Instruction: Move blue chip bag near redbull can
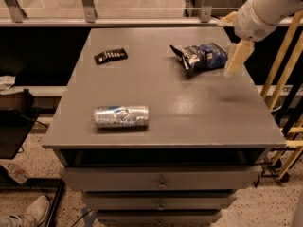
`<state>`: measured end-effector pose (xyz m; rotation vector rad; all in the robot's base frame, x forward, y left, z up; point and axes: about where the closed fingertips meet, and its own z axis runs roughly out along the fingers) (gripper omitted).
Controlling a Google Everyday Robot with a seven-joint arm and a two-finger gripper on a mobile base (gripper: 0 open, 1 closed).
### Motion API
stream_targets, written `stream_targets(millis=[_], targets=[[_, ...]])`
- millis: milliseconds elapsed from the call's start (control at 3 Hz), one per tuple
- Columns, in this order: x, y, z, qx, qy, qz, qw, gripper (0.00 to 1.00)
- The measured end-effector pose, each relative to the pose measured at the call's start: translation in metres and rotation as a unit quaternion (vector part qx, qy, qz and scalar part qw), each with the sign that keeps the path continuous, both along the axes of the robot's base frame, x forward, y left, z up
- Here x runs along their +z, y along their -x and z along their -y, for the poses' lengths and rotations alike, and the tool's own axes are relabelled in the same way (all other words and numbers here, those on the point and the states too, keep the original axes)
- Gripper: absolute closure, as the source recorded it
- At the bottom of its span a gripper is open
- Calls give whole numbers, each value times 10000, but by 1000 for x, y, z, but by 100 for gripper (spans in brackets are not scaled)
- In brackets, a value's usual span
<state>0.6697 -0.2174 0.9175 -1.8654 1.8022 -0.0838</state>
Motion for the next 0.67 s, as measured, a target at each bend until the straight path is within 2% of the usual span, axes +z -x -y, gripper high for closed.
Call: stream_targets(millis=[333, 667], targets=[[-17, -25, -16, 161, -80, -62, 9998, 0], [-34, -41, -23, 177, -66, -158, 9997, 0]])
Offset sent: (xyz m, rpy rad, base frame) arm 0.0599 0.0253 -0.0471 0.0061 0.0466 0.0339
